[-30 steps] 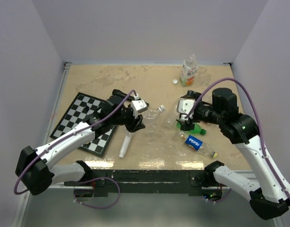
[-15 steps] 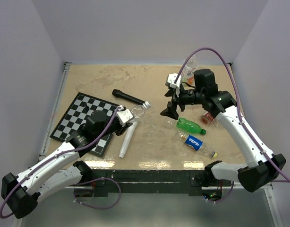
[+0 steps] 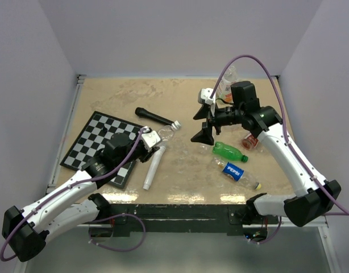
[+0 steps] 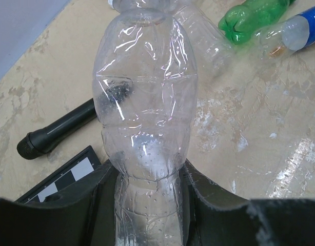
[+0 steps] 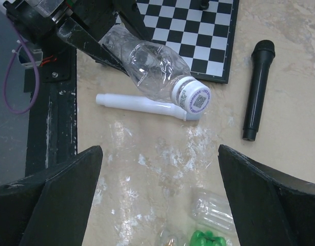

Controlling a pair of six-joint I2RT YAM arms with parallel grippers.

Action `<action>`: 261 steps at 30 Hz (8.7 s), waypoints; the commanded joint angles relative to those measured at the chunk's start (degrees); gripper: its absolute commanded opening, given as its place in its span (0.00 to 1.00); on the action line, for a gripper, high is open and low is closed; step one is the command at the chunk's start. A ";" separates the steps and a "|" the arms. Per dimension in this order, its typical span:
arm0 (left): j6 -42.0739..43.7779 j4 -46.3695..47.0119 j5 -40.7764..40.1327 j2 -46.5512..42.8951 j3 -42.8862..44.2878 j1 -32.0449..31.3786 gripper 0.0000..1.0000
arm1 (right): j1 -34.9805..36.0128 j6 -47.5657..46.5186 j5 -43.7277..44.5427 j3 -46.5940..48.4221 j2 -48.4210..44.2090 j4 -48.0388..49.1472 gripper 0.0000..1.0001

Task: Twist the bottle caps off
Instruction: Unscrew the bottle cap from the plastic bottle.

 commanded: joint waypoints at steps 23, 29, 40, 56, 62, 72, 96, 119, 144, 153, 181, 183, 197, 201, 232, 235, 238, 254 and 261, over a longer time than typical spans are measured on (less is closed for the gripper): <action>0.70 2.79 0.84 0.77 0.44 -0.16 0.00 | -0.65 4.70 -0.21 -3.79 -4.70 5.24 0.98; 0.62 2.79 1.01 0.95 0.44 -0.16 0.00 | -0.65 2.51 -0.74 0.42 -1.36 -0.63 0.98; 0.53 2.79 1.36 0.86 0.44 -0.16 0.00 | -0.65 0.65 -1.09 2.80 0.31 -4.08 0.98; 0.61 2.70 1.63 1.04 0.44 -0.16 0.00 | -0.65 3.29 -1.79 -0.54 -2.32 -0.91 0.98; 0.53 2.70 1.80 1.12 0.44 -0.16 0.00 | -0.74 4.17 -2.32 -0.89 -2.59 -0.39 0.98; 0.61 2.70 2.16 1.21 0.44 -0.16 0.00 | -0.91 6.63 -4.25 -1.59 -2.32 1.02 0.98; 0.53 2.70 2.60 1.56 0.44 -0.25 0.00 | -1.18 7.77 -5.75 -1.33 -1.18 1.46 0.98; 0.53 2.61 3.12 1.65 0.44 -0.16 0.00 | -1.53 9.35 -7.51 0.34 0.75 1.37 0.98; 0.62 3.05 5.32 1.83 0.27 -0.16 0.00 | -1.62 26.75 -7.68 2.98 12.79 12.09 0.89; 0.53 3.14 5.85 2.18 0.27 -0.16 0.00 | -1.62 31.15 -10.32 1.75 13.50 14.82 0.61; 0.53 3.14 5.85 1.74 0.27 -0.16 0.00 | -1.53 33.35 -8.91 -1.15 14.38 15.79 0.60; 0.53 3.05 5.85 1.83 0.27 -0.16 0.00 | -1.53 33.44 -9.00 -1.24 14.55 15.88 0.59; 0.62 3.05 6.29 1.30 0.27 -0.16 0.00 | -1.44 26.43 -12.16 -0.36 13.41 12.46 0.14; 0.70 3.23 7.60 0.68 0.09 -0.16 0.00 | -0.74 16.16 -11.64 1.04 12.01 6.40 0.08; 0.44 5.16 16.31 -0.81 -1.05 -0.25 0.00 | 10.78 -44.18 2.43 1.84 2.78 -10.50 0.03; 0.44 5.07 16.13 -0.98 -0.96 -0.25 0.00 | 10.69 -39.96 1.11 0.70 2.07 -8.12 0.15; 0.44 5.07 16.04 -0.99 -0.88 -0.25 0.00 | 10.08 -35.92 1.02 0.08 1.20 -6.10 0.32; 0.44 5.07 14.55 -0.63 -0.96 -0.25 0.00 | -2.49 -6.66 -7.86 -9.49 -9.00 8.83 0.98; 0.44 5.07 12.88 -0.46 -0.88 -0.25 0.00 | -4.08 10.05 -10.57 -15.39 -10.06 16.84 0.98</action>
